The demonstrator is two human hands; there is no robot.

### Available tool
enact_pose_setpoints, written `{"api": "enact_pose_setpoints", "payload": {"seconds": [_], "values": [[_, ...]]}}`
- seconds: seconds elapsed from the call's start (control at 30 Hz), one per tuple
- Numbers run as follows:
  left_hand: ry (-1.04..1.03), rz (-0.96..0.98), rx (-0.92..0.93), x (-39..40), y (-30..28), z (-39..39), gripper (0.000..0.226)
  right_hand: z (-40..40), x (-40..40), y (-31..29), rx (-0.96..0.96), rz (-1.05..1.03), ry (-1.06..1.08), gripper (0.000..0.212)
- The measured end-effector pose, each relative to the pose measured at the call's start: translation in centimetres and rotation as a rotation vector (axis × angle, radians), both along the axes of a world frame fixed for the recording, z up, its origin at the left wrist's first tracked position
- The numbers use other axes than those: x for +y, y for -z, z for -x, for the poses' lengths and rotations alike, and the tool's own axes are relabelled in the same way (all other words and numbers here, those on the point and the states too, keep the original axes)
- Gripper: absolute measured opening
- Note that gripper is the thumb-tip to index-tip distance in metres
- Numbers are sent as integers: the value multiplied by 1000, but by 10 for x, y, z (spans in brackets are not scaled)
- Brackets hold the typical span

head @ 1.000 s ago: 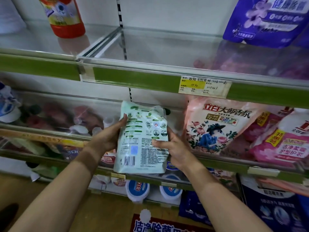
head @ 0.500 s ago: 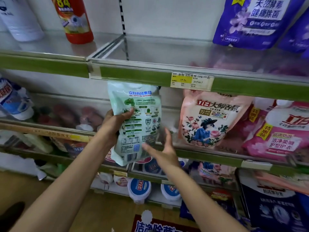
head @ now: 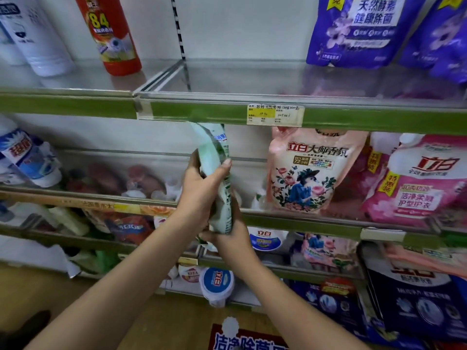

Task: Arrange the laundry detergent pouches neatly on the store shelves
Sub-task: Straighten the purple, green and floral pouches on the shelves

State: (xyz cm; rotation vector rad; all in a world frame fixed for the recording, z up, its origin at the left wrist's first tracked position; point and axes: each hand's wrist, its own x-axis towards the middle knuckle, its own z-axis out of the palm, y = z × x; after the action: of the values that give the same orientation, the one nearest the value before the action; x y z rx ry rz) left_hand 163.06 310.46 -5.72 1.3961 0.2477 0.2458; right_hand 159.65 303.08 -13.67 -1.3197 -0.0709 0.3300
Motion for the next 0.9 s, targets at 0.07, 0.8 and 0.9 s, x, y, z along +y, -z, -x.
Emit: {"api": "enact_pose_setpoints", "payload": {"seconds": [0.07,0.8,0.9], "values": [[131,-109,2,9,-1,7,60,3,-16,3,38,68,-55,59],[319,354,226,-36,16,128,47,130,-181,2,251,-250,-399,71],[228,282,232,-65,-4,151,42,147,-202,-10,188,-100,-369,62]]}}
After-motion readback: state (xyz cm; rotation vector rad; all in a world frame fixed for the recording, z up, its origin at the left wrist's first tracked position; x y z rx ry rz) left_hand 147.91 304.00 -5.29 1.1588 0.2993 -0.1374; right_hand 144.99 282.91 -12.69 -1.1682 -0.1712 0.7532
